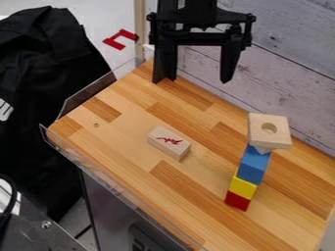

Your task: Move the block with a hole from the tower to the left beside the rectangular block with a red mark

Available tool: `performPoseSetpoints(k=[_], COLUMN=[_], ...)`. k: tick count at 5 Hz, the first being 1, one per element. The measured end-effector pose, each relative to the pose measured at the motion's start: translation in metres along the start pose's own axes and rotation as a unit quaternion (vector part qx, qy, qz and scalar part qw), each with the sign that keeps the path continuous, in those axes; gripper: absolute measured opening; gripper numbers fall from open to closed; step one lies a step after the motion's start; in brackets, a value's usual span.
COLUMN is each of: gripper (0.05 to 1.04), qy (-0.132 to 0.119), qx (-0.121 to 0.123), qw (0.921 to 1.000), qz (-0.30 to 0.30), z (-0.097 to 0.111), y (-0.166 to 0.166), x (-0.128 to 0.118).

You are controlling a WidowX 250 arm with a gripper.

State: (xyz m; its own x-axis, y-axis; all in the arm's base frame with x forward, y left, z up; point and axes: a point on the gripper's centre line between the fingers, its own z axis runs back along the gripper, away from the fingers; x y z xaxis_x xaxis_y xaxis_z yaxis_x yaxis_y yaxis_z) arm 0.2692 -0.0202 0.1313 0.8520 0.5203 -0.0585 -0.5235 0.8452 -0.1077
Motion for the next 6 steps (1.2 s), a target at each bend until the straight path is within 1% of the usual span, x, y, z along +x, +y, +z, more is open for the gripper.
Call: performPoseSetpoints(k=[1, 2, 3, 4, 5, 6], gripper=[1.0, 1.0, 1.0, 1.0, 1.0, 1.0], qy=[0.012, 0.01, 0.008, -0.003, -0.001, 0.01], qx=[0.007, 0.007, 0.005, -0.002, 0.004, 0.018], qw=[0.9999, 0.9999, 0.9996, 0.9993, 0.9993, 0.9993], qz=[0.0, -0.011, -0.027, -0.037, -0.038, -0.031], z=[-0.007, -0.012, -0.012, -0.008, -0.013, -0.022], y=[0.001, -0.013, -0.034, -0.048, -0.063, -0.072], x=[-0.002, -0.006, -0.011, -0.014, -0.013, -0.015])
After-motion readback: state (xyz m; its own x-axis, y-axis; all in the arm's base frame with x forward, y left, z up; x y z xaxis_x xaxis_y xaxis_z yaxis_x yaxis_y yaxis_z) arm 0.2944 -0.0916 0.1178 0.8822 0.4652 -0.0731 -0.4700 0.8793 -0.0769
